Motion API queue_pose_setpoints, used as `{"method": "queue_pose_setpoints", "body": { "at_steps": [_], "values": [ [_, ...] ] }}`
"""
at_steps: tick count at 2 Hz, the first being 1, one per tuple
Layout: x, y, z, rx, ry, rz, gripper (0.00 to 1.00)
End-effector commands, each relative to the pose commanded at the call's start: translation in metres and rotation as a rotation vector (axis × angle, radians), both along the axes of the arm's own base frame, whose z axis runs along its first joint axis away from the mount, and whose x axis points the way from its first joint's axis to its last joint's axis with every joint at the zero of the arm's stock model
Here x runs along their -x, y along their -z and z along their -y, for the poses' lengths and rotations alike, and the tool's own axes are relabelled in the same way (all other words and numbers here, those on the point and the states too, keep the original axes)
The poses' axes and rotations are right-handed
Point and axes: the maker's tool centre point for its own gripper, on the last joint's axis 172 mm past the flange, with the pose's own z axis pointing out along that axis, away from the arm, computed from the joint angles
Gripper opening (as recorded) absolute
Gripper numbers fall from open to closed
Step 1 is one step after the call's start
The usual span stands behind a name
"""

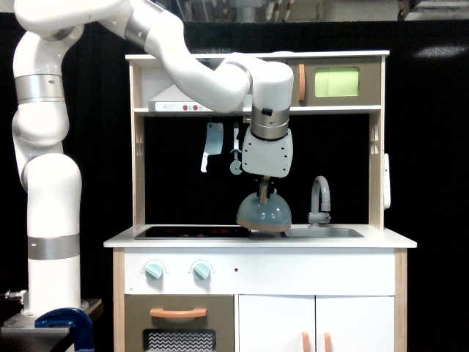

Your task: Place the teapot on the stove

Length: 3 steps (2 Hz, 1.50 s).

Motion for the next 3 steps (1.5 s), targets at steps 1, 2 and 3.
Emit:
{"method": "queue_pose_setpoints", "body": {
  "at_steps": [1,2,3],
  "values": [
    [0.088,-0.011,-0.012,0.0,0.0,0.0,0.0],
    [0.169,0.007,-0.044,0.0,0.0,0.0,0.0],
    [0.204,0.012,-0.071,0.0,0.0,0.0,0.0]
  ]
}}
